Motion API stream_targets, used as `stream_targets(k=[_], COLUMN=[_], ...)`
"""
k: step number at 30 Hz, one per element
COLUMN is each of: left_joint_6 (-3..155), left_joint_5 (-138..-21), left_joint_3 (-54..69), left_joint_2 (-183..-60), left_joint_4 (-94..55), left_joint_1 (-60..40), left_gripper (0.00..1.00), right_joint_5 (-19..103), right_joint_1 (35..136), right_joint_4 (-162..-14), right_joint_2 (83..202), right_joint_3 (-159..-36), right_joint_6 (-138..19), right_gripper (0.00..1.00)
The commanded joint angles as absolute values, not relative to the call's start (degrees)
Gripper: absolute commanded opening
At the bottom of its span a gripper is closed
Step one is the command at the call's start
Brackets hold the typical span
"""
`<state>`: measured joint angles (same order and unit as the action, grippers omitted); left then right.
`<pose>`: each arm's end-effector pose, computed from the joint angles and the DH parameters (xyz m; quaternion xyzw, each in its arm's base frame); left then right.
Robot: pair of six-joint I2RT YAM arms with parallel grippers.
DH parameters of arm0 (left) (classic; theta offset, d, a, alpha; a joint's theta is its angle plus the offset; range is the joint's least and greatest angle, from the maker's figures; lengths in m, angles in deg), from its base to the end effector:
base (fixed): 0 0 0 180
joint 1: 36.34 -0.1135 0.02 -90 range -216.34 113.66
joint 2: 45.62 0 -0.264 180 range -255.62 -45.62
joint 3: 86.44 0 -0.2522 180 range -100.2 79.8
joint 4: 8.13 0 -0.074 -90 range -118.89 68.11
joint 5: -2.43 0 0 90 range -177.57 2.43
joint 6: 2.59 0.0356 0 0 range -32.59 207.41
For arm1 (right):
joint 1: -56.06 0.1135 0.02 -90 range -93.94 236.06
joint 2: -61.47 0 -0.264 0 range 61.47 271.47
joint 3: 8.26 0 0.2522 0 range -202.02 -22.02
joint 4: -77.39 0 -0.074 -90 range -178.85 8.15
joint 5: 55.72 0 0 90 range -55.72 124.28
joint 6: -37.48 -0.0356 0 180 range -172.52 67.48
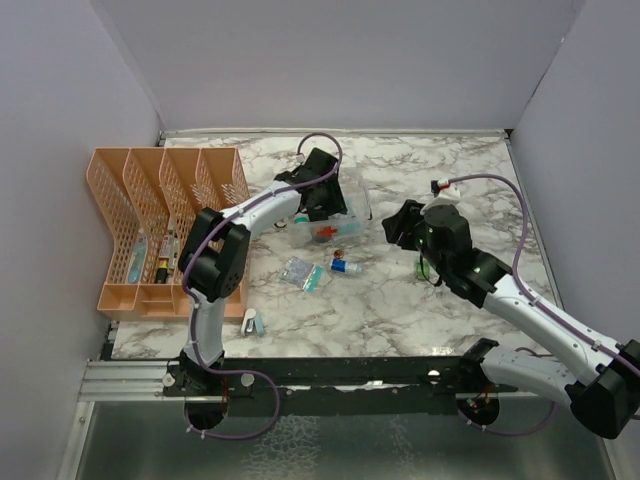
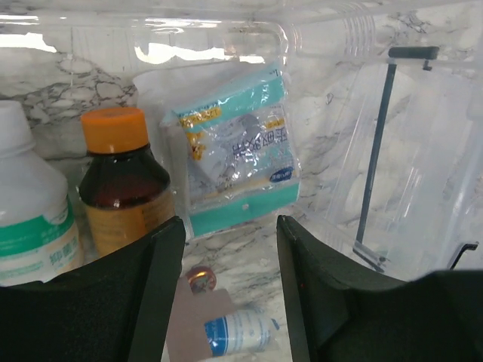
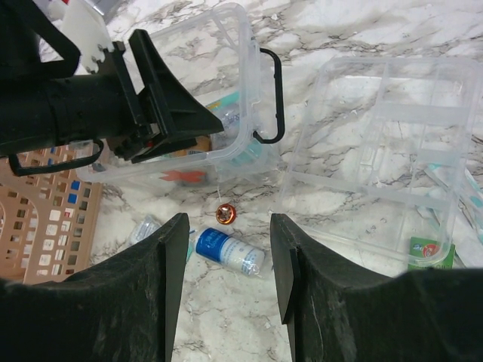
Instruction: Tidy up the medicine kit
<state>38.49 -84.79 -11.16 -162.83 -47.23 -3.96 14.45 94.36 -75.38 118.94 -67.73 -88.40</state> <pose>0.3833 -0.2451 0.2079 -0.1279 0.9354 -0.2316 0.2346 0.1859 0.1314 0.2991 0.0746 0.8336 0.2022 0.5086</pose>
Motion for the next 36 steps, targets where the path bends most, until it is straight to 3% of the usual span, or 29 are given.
stream_targets(k=[1, 7, 12, 16, 27, 36], left_joint_6=[40.4, 44.6, 47.8, 45.2, 48.2, 47.7], left_joint_5=[-89.6, -91.6, -96.4, -97.8, -108.1, -120.5], left_joint_3=[-13.0, -14.0, -5.1, 6.7, 20.0, 22.6], left_joint_2=[-156.4, -148.5, -137.7, -129.0, -108.2, -95.2], left_joint_4=[-53.0, -55.8, -54.2, -43.9, -37.4, -39.7], left_joint_1=[-3.5, -3.6, -3.6, -3.6, -3.8, -3.8], left_gripper=[0.56, 0.65, 0.71, 0.70, 0.70, 0.71], right_joint_5=[15.0, 20.4, 30.6, 36.6, 28.0, 20.6], right_joint_1=[94.6, 94.6, 94.6, 95.2, 108.0, 115.8], right_joint_4=[-77.2, -77.9, -83.5, -89.1, -95.0, -94.5], right_joint_2=[118.9, 119.7, 121.4, 125.4, 143.1, 161.2], right_joint_3=[-66.9, -67.4, -65.8, -66.0, -71.5, -82.2], right_joint_6=[-87.8, -84.2, -77.6, -76.8, -80.2, -70.3], right_gripper=[0.47, 0.47, 0.49, 0.50, 0.50, 0.44])
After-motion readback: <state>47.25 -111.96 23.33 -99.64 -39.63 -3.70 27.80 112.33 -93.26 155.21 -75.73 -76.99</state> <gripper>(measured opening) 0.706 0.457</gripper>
